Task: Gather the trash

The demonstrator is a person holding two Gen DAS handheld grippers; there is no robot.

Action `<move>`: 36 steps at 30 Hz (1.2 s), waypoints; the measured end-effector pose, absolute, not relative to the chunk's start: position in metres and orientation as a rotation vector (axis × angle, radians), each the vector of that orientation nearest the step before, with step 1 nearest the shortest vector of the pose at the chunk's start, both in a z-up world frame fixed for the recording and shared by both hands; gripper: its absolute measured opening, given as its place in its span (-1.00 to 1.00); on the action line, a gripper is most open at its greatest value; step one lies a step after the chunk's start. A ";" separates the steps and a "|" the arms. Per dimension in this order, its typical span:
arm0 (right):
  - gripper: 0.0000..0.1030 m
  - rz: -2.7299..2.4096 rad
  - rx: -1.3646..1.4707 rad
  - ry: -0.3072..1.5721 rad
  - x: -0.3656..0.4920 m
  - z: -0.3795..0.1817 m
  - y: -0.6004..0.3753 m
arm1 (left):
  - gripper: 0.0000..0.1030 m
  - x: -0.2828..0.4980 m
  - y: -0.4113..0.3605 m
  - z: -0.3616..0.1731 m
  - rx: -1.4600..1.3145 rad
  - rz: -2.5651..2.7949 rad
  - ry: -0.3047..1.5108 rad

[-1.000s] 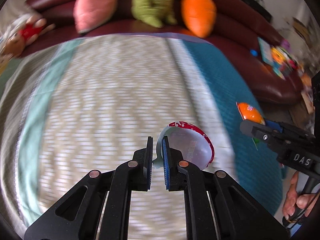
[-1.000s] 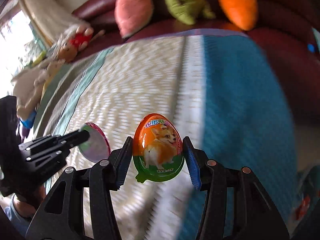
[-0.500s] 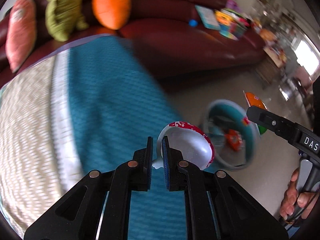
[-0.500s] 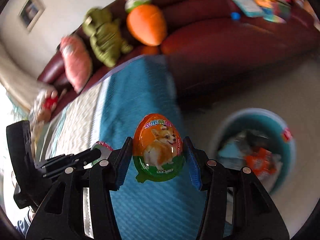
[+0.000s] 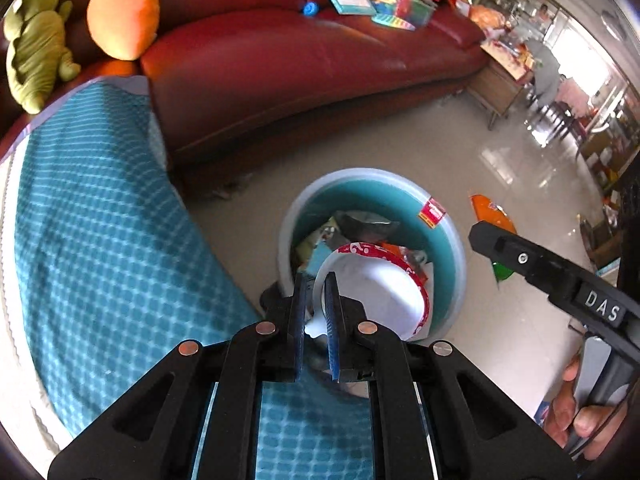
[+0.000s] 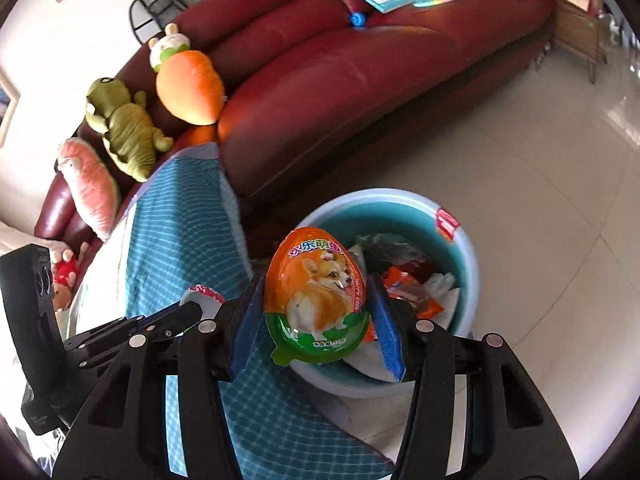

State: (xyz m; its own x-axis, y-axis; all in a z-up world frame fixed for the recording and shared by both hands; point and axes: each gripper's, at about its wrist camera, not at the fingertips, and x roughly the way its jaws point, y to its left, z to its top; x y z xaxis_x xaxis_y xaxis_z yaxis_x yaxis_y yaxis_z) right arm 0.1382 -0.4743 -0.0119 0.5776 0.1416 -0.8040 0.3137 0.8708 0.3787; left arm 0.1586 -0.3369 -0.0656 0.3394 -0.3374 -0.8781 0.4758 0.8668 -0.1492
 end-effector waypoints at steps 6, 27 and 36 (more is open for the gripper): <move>0.00 -0.141 0.527 0.979 0.147 -0.022 -0.483 | -0.79 0.167 -0.361 -0.080 0.146 -0.558 1.122; 0.50 -0.170 0.532 0.974 0.147 -0.019 -0.479 | 0.80 0.160 -0.339 -0.070 0.115 -0.494 1.093; 0.74 -0.114 0.491 0.981 0.130 0.004 -0.454 | 0.90 0.137 -0.301 -0.048 0.117 -0.426 1.075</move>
